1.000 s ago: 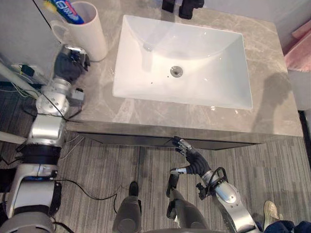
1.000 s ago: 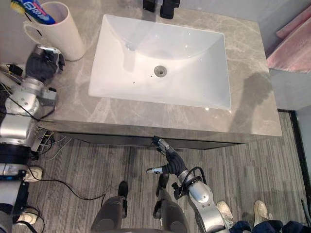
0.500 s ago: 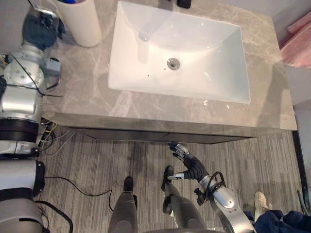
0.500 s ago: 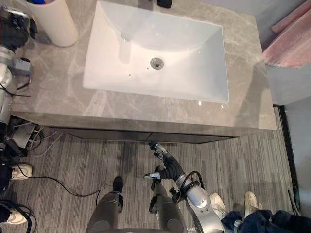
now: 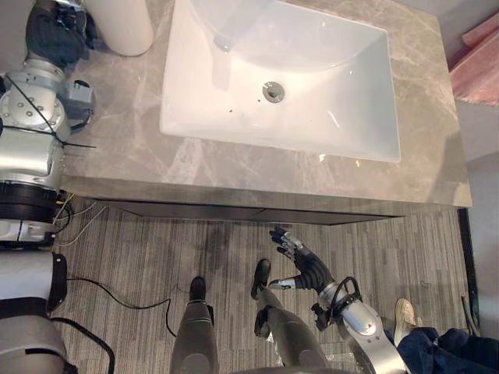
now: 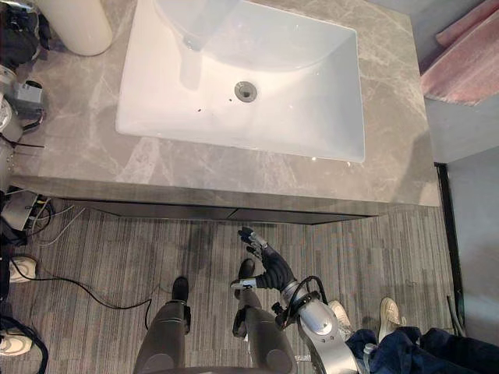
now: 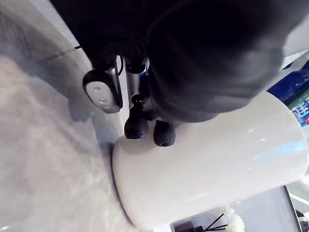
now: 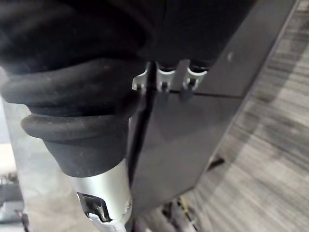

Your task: Organize washtable

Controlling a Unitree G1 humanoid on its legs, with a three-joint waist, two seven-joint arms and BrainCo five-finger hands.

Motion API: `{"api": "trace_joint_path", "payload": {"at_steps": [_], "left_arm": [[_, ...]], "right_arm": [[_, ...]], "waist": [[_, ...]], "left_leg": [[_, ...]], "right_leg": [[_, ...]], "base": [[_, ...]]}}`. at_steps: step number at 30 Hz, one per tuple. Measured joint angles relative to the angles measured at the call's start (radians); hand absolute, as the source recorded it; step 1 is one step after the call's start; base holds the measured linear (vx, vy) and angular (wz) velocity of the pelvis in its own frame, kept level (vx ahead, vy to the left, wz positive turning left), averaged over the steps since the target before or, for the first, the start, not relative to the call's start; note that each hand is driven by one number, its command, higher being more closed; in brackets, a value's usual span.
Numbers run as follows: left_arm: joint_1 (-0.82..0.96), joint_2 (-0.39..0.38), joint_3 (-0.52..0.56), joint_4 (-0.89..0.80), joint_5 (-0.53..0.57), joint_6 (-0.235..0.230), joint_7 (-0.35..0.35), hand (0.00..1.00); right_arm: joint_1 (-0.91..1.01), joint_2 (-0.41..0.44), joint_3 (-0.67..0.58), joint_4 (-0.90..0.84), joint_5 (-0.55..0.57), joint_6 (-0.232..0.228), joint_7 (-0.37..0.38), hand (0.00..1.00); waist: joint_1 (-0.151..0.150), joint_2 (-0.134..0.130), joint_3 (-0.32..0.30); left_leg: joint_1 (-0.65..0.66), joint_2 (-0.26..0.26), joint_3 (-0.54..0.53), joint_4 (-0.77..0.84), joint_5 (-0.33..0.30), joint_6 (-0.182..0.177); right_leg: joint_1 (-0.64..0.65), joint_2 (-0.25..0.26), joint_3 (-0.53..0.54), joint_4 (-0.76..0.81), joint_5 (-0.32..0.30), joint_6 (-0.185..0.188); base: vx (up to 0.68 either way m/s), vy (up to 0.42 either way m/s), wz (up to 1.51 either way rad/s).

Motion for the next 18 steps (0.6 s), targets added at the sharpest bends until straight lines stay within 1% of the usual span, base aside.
{"api": "trace_joint_path", "payload": {"at_steps": [2, 4, 6, 8, 11, 12, 13, 16, 18], "left_arm": [[0.097, -0.006, 0.03, -0.074, 0.0, -0.004, -0.009, 1.0], [0.154, -0.019, 0.046, -0.133, 0.0, -0.007, -0.022, 1.0], [0.206, -0.05, 0.067, -0.173, 0.0, -0.012, -0.025, 1.0], [0.241, -0.08, 0.078, -0.197, 0.001, -0.013, -0.029, 1.0], [0.286, -0.125, 0.082, -0.206, 0.003, -0.019, -0.043, 1.0], [0.297, -0.14, 0.082, -0.208, 0.003, -0.018, -0.045, 1.0], [0.323, -0.162, 0.082, -0.212, 0.004, -0.018, -0.047, 1.0], [0.372, -0.184, 0.082, -0.214, 0.006, -0.009, -0.067, 1.0], [0.377, -0.195, 0.082, -0.214, 0.007, 0.001, -0.07, 1.0]], "right_arm": [[-0.001, 0.0, 0.026, 0.001, 0.0, 0.0, 0.002, 0.0], [-0.004, 0.0, 0.035, 0.004, 0.0, 0.0, 0.005, 0.0], [-0.012, 0.0, 0.038, 0.015, 0.0, 0.001, 0.006, 0.0], [-0.012, -0.001, 0.04, 0.016, 0.0, 0.001, 0.007, 0.0], [-0.014, -0.007, 0.058, 0.026, 0.0, 0.001, 0.008, 0.0], [-0.014, -0.01, 0.063, 0.031, 0.0, 0.002, 0.009, 0.0], [-0.019, -0.012, 0.068, 0.044, 0.0, 0.004, 0.009, 0.0], [-0.02, -0.015, 0.068, 0.049, -0.001, 0.005, 0.009, 0.0], [-0.02, -0.017, 0.068, 0.049, -0.001, 0.005, 0.009, 0.0]], "waist": [[0.003, 0.001, 0.0], [0.007, 0.004, 0.003], [0.008, 0.01, 0.002], [0.011, 0.02, 0.0], [0.021, 0.058, -0.013], [0.025, 0.071, -0.02], [0.029, 0.091, -0.03], [0.028, 0.116, -0.048], [0.028, 0.117, -0.052]], "left_leg": [[0.019, 0.001, 0.005, -0.009, 0.0, 0.0], [0.028, 0.001, 0.003, -0.01, 0.0, 0.0], [0.044, 0.001, -0.001, -0.016, 0.001, 0.0], [0.058, 0.0, -0.003, -0.03, 0.005, -0.003], [0.076, 0.0, -0.008, -0.047, 0.008, -0.006], [0.081, -0.001, -0.008, -0.051, 0.008, -0.006], [0.097, -0.005, -0.008, -0.067, 0.011, -0.008], [0.137, -0.006, -0.008, -0.101, 0.021, -0.01], [0.152, -0.009, -0.009, -0.117, 0.029, -0.007]], "right_leg": [[0.013, 0.0, 0.005, 0.0, -0.004, -0.004], [0.024, 0.001, -0.001, 0.0, -0.016, -0.019], [0.039, 0.001, -0.011, 0.0, -0.024, -0.021], [0.05, 0.0, -0.014, 0.0, -0.031, -0.019], [0.061, 0.001, -0.022, 0.0, -0.034, -0.013], [0.064, 0.002, -0.023, 0.0, -0.029, -0.005], [0.072, 0.002, -0.026, 0.001, -0.028, 0.001], [0.097, 0.003, -0.034, 0.004, -0.024, 0.007], [0.105, 0.0, -0.035, 0.003, -0.022, 0.01]], "base": [[-0.01, 0.039, -0.06], [0.0, 0.009, 0.02], [0.0, 0.017, 0.07], [0.01, 0.018, 0.06], [0.04, 0.025, 0.04], [0.07, 0.036, 0.0], [0.08, 0.042, 0.01], [0.07, 0.029, -0.01], [0.0, 0.019, 0.02]]}}
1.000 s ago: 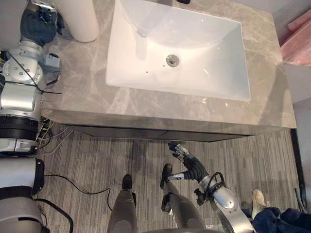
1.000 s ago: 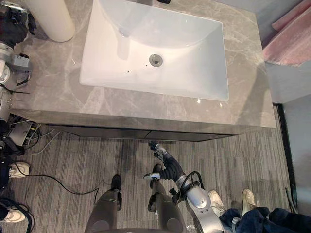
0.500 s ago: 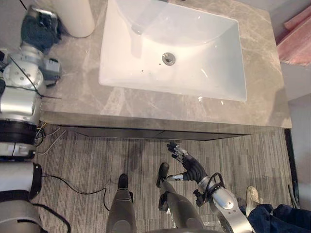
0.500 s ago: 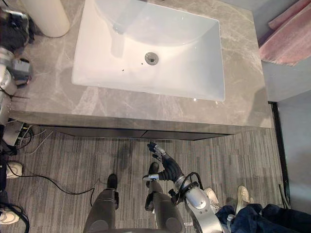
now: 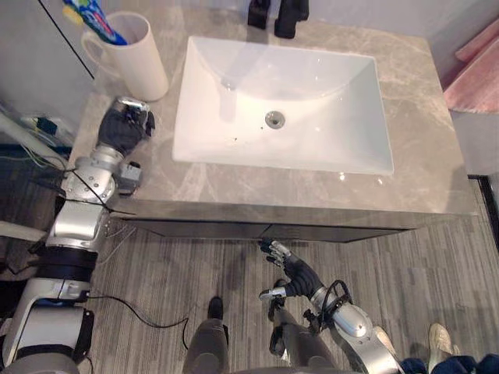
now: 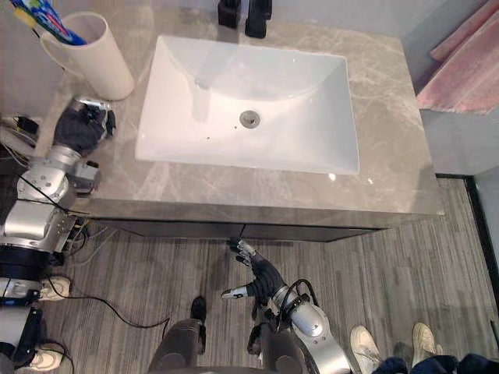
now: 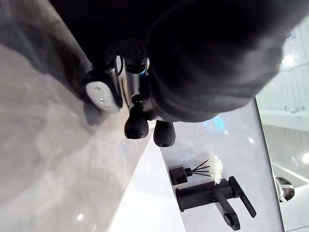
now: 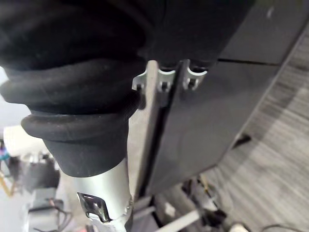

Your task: Organize washtable

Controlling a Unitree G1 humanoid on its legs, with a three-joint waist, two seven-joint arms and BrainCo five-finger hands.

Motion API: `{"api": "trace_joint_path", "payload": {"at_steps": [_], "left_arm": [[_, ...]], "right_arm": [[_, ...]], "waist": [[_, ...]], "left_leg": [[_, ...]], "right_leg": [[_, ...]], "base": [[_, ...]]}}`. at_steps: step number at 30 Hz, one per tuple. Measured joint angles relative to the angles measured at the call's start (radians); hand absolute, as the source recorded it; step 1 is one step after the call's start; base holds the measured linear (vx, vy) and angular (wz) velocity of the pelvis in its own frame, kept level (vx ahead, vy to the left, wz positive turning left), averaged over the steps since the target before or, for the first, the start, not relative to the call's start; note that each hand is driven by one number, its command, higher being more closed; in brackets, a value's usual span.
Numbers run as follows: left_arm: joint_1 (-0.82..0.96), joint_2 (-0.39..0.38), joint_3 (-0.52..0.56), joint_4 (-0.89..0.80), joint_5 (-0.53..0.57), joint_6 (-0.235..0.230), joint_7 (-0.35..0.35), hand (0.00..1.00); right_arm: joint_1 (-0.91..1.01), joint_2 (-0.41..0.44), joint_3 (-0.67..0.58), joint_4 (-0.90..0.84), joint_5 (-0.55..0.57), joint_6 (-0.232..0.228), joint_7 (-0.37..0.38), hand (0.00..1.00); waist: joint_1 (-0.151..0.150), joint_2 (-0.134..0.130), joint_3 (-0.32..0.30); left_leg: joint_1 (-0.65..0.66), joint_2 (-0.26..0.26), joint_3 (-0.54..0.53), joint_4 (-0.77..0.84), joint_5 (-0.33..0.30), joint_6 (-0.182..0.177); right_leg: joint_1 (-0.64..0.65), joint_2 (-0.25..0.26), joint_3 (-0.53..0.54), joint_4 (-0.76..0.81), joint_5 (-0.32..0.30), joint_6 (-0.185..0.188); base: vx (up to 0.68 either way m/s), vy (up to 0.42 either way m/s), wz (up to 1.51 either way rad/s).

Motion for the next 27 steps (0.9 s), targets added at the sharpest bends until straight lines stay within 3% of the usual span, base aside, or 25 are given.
{"api": "trace_joint_path", "payload": {"at_steps": [6, 11, 13, 22, 27], "left_arm": [[0.007, -0.001, 0.0, 0.001, 0.016, 0.003, -0.016, 1.0], [0.003, -0.005, 0.005, 0.05, 0.025, 0.003, -0.013, 1.0], [-0.021, -0.005, 0.005, 0.128, 0.025, 0.005, -0.008, 1.0], [-0.201, 0.008, -0.018, 0.268, 0.008, 0.013, 0.01, 1.0], [-0.273, 0.059, -0.054, 0.286, -0.005, 0.013, 0.008, 1.0]], "right_arm": [[0.006, -0.002, -0.002, 0.0, -0.001, 0.0, 0.0, 0.0], [0.047, -0.002, -0.024, 0.0, -0.002, 0.0, -0.003, 0.0], [0.048, 0.0, -0.039, 0.0, -0.002, 0.0, -0.005, 0.0], [0.08, 0.009, -0.062, -0.001, -0.002, 0.0, -0.028, 0.0], [0.081, 0.024, -0.075, -0.006, -0.002, 0.0, -0.029, 0.0]], "waist": [[0.0, -0.001, -0.007], [-0.009, 0.001, -0.049], [-0.024, 0.002, -0.051], [-0.026, -0.002, -0.05], [-0.028, -0.032, -0.038]], "left_leg": [[0.004, -0.007, 0.003, -0.001, 0.01, 0.006], [-0.004, -0.006, 0.004, -0.021, 0.023, -0.003], [-0.008, -0.006, 0.005, -0.026, 0.026, -0.008], [-0.06, -0.008, 0.005, -0.009, 0.026, -0.007], [-0.082, -0.008, 0.005, 0.007, 0.026, -0.007]], "right_leg": [[0.004, -0.014, 0.011, -0.003, -0.001, 0.002], [-0.014, -0.014, 0.012, -0.003, -0.004, 0.007], [-0.022, -0.011, 0.014, -0.003, 0.0, 0.009], [-0.069, -0.01, 0.023, -0.003, 0.02, 0.02], [-0.083, -0.01, 0.028, -0.003, 0.027, 0.02]], "base": [[-0.03, 0.038, 0.01], [-0.01, 0.006, 0.0], [0.01, 0.004, -0.03], [0.02, 0.04, -0.01], [0.0, 0.035, 0.0]]}}
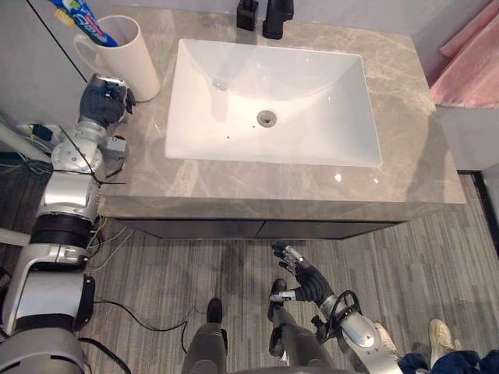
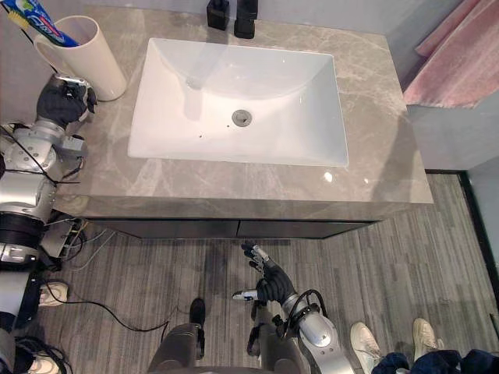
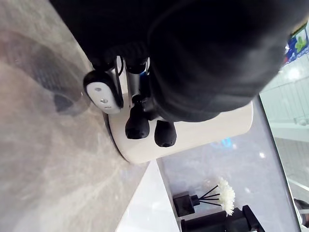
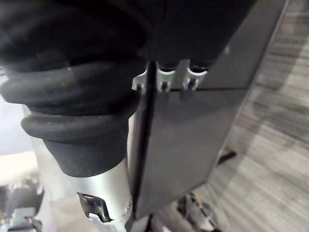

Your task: Organize washtable

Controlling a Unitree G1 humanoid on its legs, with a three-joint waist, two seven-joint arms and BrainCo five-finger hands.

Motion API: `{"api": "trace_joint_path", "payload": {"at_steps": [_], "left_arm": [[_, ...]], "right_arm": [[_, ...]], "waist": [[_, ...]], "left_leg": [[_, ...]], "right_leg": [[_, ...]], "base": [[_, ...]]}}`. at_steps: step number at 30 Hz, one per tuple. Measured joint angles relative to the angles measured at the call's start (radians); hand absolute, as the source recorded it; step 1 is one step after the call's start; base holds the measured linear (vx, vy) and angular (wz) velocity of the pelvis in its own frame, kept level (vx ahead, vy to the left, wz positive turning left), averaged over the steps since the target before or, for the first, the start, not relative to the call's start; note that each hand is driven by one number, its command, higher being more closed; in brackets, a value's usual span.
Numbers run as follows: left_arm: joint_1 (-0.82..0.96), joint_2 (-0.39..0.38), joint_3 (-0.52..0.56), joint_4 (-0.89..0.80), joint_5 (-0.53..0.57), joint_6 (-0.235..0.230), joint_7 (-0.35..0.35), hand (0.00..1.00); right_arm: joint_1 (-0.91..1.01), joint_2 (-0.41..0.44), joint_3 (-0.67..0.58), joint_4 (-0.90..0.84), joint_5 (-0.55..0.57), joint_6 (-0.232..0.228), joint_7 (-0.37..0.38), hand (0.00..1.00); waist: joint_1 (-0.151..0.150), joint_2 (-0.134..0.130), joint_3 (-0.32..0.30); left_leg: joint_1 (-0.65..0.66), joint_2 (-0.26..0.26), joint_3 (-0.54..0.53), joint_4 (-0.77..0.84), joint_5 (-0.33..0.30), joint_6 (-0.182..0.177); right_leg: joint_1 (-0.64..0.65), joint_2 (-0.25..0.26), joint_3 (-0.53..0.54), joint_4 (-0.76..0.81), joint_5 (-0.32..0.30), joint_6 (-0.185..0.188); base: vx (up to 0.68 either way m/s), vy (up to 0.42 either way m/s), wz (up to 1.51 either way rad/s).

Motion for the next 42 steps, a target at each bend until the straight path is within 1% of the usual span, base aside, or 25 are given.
{"api": "trace_joint_path", "payload": {"at_steps": [2, 3, 9, 10, 11, 13, 17, 20, 24, 27, 29, 34, 37, 41, 42], "left_arm": [[-0.03, 0.005, -0.001, 0.005, 0.0, 0.0, 0.0, 1.0], [-0.059, 0.022, -0.013, 0.014, 0.0, 0.0, 0.0, 1.0], [-0.103, 0.064, -0.047, 0.041, 0.0, 0.0, 0.001, 1.0], [-0.117, 0.073, -0.047, 0.041, -0.001, -0.003, 0.004, 1.0], [-0.124, 0.076, -0.047, 0.041, -0.001, -0.003, 0.003, 1.0], [-0.144, 0.077, -0.047, 0.038, -0.001, -0.005, 0.004, 1.0], [-0.163, 0.077, -0.048, 0.037, -0.001, -0.008, 0.009, 1.0], [-0.171, 0.077, -0.049, 0.037, -0.001, -0.012, 0.02, 1.0], [-0.222, 0.079, -0.051, 0.038, -0.002, -0.015, 0.029, 1.0], [-0.246, 0.079, -0.053, 0.047, -0.002, -0.017, 0.044, 1.0], [-0.275, 0.079, -0.068, 0.059, -0.003, -0.016, 0.045, 1.0], [-0.428, 0.103, -0.121, 0.169, -0.025, -0.018, 0.048, 1.0], [-0.437, 0.108, -0.121, 0.169, -0.039, -0.023, 0.064, 1.0], [-0.442, 0.118, -0.12, 0.164, -0.039, -0.027, 0.065, 1.0], [-0.442, 0.118, -0.12, 0.158, -0.039, -0.027, 0.065, 1.0]], "right_arm": [[-0.001, 0.001, -0.019, -0.008, 0.0, -0.002, -0.001, 0.0], [-0.001, 0.002, -0.03, -0.01, 0.0, -0.003, -0.002, 0.0], [-0.004, 0.006, -0.046, -0.01, 0.0, -0.004, -0.004, 0.0], [-0.005, 0.006, -0.053, -0.01, 0.0, -0.004, -0.007, 0.0], [-0.005, 0.006, -0.053, -0.01, 0.0, -0.004, -0.009, 0.0], [-0.004, 0.007, -0.053, -0.01, 0.0, -0.004, -0.018, 0.0], [-0.004, 0.007, -0.053, -0.01, 0.0, -0.004, -0.018, 0.0], [-0.004, 0.008, -0.053, -0.01, 0.0, -0.004, -0.018, 0.0], [-0.003, 0.01, -0.054, -0.037, 0.0, -0.005, -0.018, 0.0], [-0.003, 0.011, -0.055, -0.039, 0.0, -0.013, -0.019, 0.0], [-0.002, 0.011, -0.055, -0.039, 0.0, -0.016, -0.02, 0.0], [-0.002, 0.014, -0.06, -0.045, 0.0, -0.023, -0.021, 0.0], [-0.002, 0.013, -0.068, -0.045, 0.0, -0.024, -0.022, 0.0], [-0.002, 0.013, -0.072, -0.045, 0.0, -0.026, -0.021, 0.0], [-0.002, 0.013, -0.072, -0.045, 0.0, -0.026, -0.021, 0.0]], "waist": [[0.0, -0.017, 0.003], [-0.001, -0.03, 0.01], [-0.014, -0.046, 0.031], [-0.02, -0.051, 0.04], [-0.023, -0.054, 0.043], [-0.029, -0.061, 0.052], [-0.03, -0.057, 0.061], [-0.04, -0.056, 0.066], [-0.045, -0.058, 0.099], [-0.048, -0.058, 0.109], [-0.049, -0.058, 0.113], [-0.055, -0.064, 0.134], [-0.06, -0.064, 0.143], [-0.061, -0.064, 0.142], [-0.061, -0.064, 0.142]], "left_leg": [[-0.021, 0.001, 0.0, 0.011, 0.0, 0.0], [-0.041, 0.002, 0.0, 0.018, 0.0, 0.0], [-0.069, 0.002, -0.002, 0.041, -0.001, -0.001], [-0.074, 0.002, -0.002, 0.047, -0.003, 0.0], [-0.076, 0.002, -0.002, 0.049, -0.003, 0.0], [-0.08, 0.002, 0.0, 0.051, -0.004, 0.0], [-0.089, 0.006, 0.0, 0.069, -0.016, 0.0], [-0.093, 0.006, 0.001, 0.079, -0.025, 0.004], [-0.102, 0.002, 0.003, 0.086, -0.029, 0.007], [-0.104, 0.003, 0.004, 0.085, -0.029, 0.008], [-0.108, 0.004, 0.004, 0.085, -0.03, 0.007], [-0.145, 0.005, 0.012, 0.104, -0.034, 0.007], [-0.15, 0.006, 0.013, 0.111, -0.039, 0.007], [-0.157, 0.006, 0.015, 0.117, -0.046, 0.01], [-0.157, 0.005, 0.015, 0.117, -0.046, 0.011]], "right_leg": [[-0.017, -0.001, 0.002, 0.0, 0.002, -0.003], [-0.033, -0.002, 0.002, 0.0, 0.004, -0.005], [-0.05, -0.003, 0.001, 0.0, 0.006, -0.007], [-0.052, -0.003, 0.001, 0.0, 0.005, -0.005], [-0.054, -0.003, 0.001, 0.0, 0.001, -0.001], [-0.057, -0.004, 0.001, 0.0, -0.01, -0.004], [-0.06, -0.001, 0.001, 0.0, -0.007, -0.002], [-0.061, -0.001, 0.003, 0.0, 0.001, -0.005], [-0.066, -0.005, 0.005, 0.0, 0.001, -0.006], [-0.069, -0.004, 0.007, 0.0, -0.002, -0.011], [-0.074, -0.003, 0.009, 0.0, 0.002, -0.008], [-0.107, -0.001, 0.02, 0.0, 0.004, -0.02], [-0.111, 0.001, 0.023, 0.0, 0.004, -0.021], [-0.116, 0.004, 0.025, 0.0, 0.005, -0.021], [-0.115, 0.004, 0.025, 0.0, 0.011, -0.016]], "base": [[-0.03, 0.041, 0.01], [-0.05, 0.051, 0.0], [-0.02, 0.054, 0.02], [-0.01, 0.059, -0.01], [-0.01, 0.067, -0.01], [0.0, 0.052, -0.01], [0.01, 0.053, -0.03], [0.02, 0.075, -0.03], [0.0, 0.067, 0.0], [0.01, 0.044, -0.02], [0.01, 0.034, -0.01], [-0.01, 0.03, -0.05], [0.0, 0.039, -0.05], [0.01, 0.035, -0.02], [0.0, 0.0, 0.0]]}}
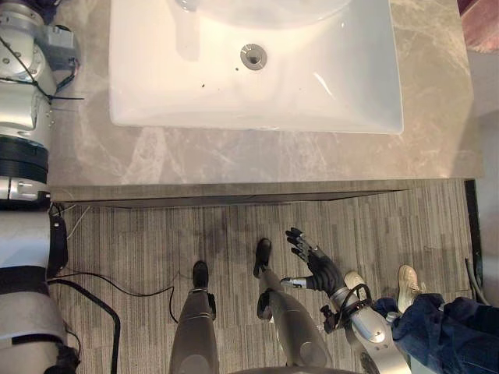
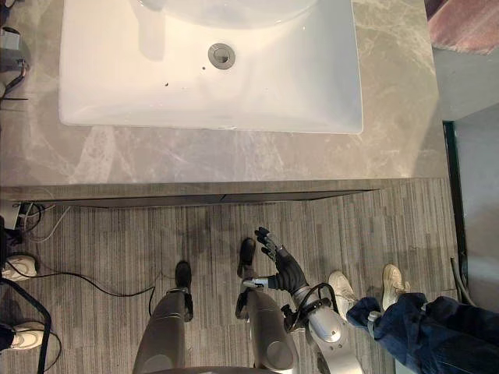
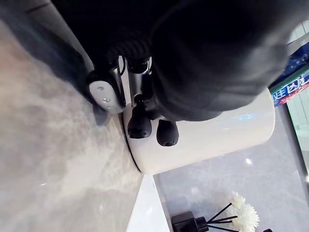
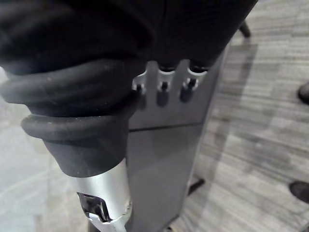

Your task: Organize washtable

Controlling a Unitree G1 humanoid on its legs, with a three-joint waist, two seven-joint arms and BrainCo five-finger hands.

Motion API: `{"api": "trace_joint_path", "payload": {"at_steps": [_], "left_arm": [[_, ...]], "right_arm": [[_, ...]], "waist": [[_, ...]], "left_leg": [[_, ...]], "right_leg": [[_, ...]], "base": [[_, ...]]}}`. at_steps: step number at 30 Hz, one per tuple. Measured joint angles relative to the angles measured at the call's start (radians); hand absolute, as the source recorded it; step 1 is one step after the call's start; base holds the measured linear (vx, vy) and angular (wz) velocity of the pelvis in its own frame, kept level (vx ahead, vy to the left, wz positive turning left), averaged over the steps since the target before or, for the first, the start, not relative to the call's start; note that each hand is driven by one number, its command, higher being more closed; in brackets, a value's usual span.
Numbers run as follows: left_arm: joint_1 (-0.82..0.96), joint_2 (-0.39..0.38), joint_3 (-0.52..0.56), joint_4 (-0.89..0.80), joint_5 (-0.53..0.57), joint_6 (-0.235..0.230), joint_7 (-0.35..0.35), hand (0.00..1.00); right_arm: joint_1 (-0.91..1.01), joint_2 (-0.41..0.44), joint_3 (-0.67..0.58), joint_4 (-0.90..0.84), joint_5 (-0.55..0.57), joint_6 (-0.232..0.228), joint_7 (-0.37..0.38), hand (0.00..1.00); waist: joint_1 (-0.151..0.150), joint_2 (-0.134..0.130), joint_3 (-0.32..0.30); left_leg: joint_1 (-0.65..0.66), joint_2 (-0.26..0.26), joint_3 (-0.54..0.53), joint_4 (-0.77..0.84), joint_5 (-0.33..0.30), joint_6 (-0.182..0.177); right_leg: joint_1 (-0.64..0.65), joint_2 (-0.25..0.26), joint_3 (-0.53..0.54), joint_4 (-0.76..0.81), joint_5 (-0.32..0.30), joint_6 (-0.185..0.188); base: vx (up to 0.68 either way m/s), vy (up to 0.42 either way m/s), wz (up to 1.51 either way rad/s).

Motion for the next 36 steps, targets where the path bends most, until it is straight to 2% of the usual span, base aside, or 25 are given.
{"api": "trace_joint_path", "payload": {"at_steps": [2, 5, 7, 8, 9, 10, 11, 12, 14, 15, 16, 20, 22, 25, 29, 31, 36], "left_arm": [[0.019, -0.001, 0.006, -0.034, 0.0, 0.003, 0.001, 1.0], [0.169, -0.039, 0.082, -0.236, -0.023, -0.01, 0.021, 1.0], [0.357, -0.137, 0.173, -0.463, -0.072, -0.022, 0.024, 1.0], [0.404, -0.163, 0.192, -0.519, -0.08, -0.024, 0.024, 1.0], [0.493, -0.223, 0.212, -0.62, -0.089, -0.028, 0.02, 1.0], [0.586, -0.288, 0.225, -0.686, -0.088, -0.051, 0.017, 1.0], [0.625, -0.316, 0.236, -0.714, -0.082, -0.062, 0.014, 1.0], [0.721, -0.395, 0.254, -0.783, -0.075, -0.081, 0.003, 1.0], [0.862, -0.492, 0.272, -0.837, -0.065, -0.096, -0.005, 1.0], [0.906, -0.518, 0.275, -0.837, -0.065, -0.095, -0.005, 1.0], [1.019, -0.574, 0.285, -0.848, -0.063, -0.104, -0.013, 1.0], [1.189, -0.675, 0.288, -0.875, -0.089, -0.104, -0.035, 1.0], [1.245, -0.706, 0.288, -0.875, -0.113, -0.095, -0.049, 1.0], [1.329, -0.746, 0.297, -0.87, -0.137, -0.082, -0.066, 1.0], [1.397, -0.793, 0.329, -0.859, -0.158, -0.057, -0.067, 1.0], [1.426, -0.815, 0.329, -0.859, -0.159, -0.051, -0.068, 1.0], [1.468, -0.842, 0.331, -0.859, -0.177, -0.047, -0.07, 1.0]], "right_arm": [[0.0, 0.0, 0.003, 0.0, 0.0, 0.0, 0.001, 0.0], [0.0, 0.0, 0.008, 0.002, 0.0, 0.0, 0.002, 0.0], [-0.006, 0.0, 0.01, 0.004, -0.001, -0.001, 0.002, 0.0], [-0.01, 0.0, 0.01, 0.007, -0.001, -0.001, 0.002, 0.0], [-0.014, 0.0, 0.007, 0.008, -0.001, -0.006, 0.002, 0.0], [-0.016, -0.001, 0.003, 0.009, -0.002, -0.007, 0.003, 0.0], [-0.02, -0.001, 0.003, 0.01, -0.003, -0.007, 0.004, 0.0], [-0.033, -0.001, 0.0, 0.011, -0.009, -0.007, 0.003, 0.0], [-0.054, 0.0, -0.002, 0.024, -0.02, -0.007, 0.003, 0.0], [-0.058, 0.001, -0.004, 0.027, -0.022, -0.007, 0.003, 0.0], [-0.071, 0.002, -0.007, 0.043, -0.032, -0.006, 0.003, 0.0], [-0.082, 0.007, -0.02, 0.092, -0.044, 0.005, 0.003, 0.0], [-0.09, 0.013, -0.02, 0.101, -0.051, 0.009, 0.003, 0.0], [-0.098, 0.036, -0.018, 0.105, -0.074, 0.013, 0.004, 0.0], [-0.109, 0.049, -0.019, 0.134, -0.079, 0.021, 0.002, 0.0], [-0.109, 0.048, -0.02, 0.135, -0.08, 0.026, 0.0, 0.0], [-0.108, 0.059, -0.02, 0.137, -0.082, 0.026, 0.0, 0.0]], "waist": [[0.0, 0.0, 0.0], [0.004, 0.0, 0.0], [0.016, 0.002, -0.002], [0.02, 0.003, -0.003], [0.031, 0.007, -0.005], [0.043, 0.02, -0.02], [0.045, 0.024, -0.027], [0.058, 0.038, -0.044], [0.073, 0.067, -0.068], [0.074, 0.078, -0.078], [0.077, 0.097, -0.093], [0.109, 0.142, -0.147], [0.122, 0.153, -0.167], [0.124, 0.166, -0.201], [0.131, 0.165, -0.22], [0.147, 0.174, -0.233], [0.148, 0.19, -0.286]], "left_leg": [[0.001, -0.001, 0.0, -0.001, 0.0, 0.0], [0.019, -0.001, -0.004, -0.009, 0.0, 0.001], [0.055, -0.002, -0.014, -0.021, 0.0, 0.001], [0.065, -0.001, -0.016, -0.026, 0.0, 0.001], [0.081, -0.005, -0.016, -0.038, 0.0, 0.002], [0.082, -0.007, -0.016, -0.038, 0.001, 0.002], [0.082, -0.008, -0.016, -0.038, 0.001, 0.002], [0.086, -0.01, -0.017, -0.042, 0.001, 0.002], [0.115, -0.015, -0.023, -0.054, 0.001, 0.002], [0.124, -0.015, -0.026, -0.058, 0.001, 0.002], [0.153, -0.016, -0.029, -0.074, 0.001, 0.002], [0.205, -0.017, -0.062, -0.1, 0.001, 0.002], [0.242, -0.019, -0.071, -0.118, 0.003, 0.003], [0.28, -0.025, -0.102, -0.14, 0.008, 0.007], [0.329, -0.037, -0.137, -0.178, 0.033, 0.011], [0.354, -0.04, -0.156, -0.192, 0.041, 0.015], [0.376, -0.053, -0.185, -0.216, 0.054, 0.013]], "right_leg": [[0.001, 0.0, 0.0, 0.0, 0.001, -0.001], [0.017, 0.0, -0.001, 0.0, 0.002, 0.0], [0.048, -0.001, -0.002, 0.0, 0.001, 0.001], [0.055, -0.001, -0.001, 0.0, 0.0, 0.001], [0.066, -0.003, -0.003, 0.0, -0.005, 0.004], [0.068, 0.0, -0.004, 0.001, -0.008, 0.007], [0.068, -0.001, -0.004, 0.002, -0.01, 0.008], [0.072, -0.003, -0.004, 0.004, -0.016, 0.012], [0.098, -0.002, -0.011, 0.004, -0.026, 0.016], [0.107, -0.002, -0.017, 0.004, -0.028, 0.017], [0.13, -0.003, -0.028, 0.004, -0.036, 0.024], [0.186, -0.003, -0.06, 0.004, -0.053, 0.032], [0.22, -0.005, -0.072, 0.004, -0.063, 0.035], [0.267, -0.011, -0.11, 0.004, -0.076, 0.039], [0.315, -0.026, -0.15, 0.004, -0.091, 0.042], [0.344, -0.032, -0.172, 0.004, -0.097, 0.042], [0.372, -0.041, -0.205, 0.002, -0.11, 0.047]], "base": [[0.01, 0.021, 0.0], [0.03, 0.042, -0.01], [0.04, 0.052, 0.0], [0.02, 0.043, 0.01], [0.01, 0.038, 0.02], [0.01, 0.024, 0.04], [0.01, 0.025, 0.04], [0.02, 0.036, 0.03], [0.03, 0.037, 0.08], [0.05, 0.028, 0.12], [0.05, 0.022, 0.09], [0.07, 0.031, 0.2], [0.05, 0.028, 0.2], [0.04, 0.03, 0.3], [0.02, 0.023, 0.35], [0.01, 0.015, 0.24], [-0.01, 0.018, 0.22]]}}
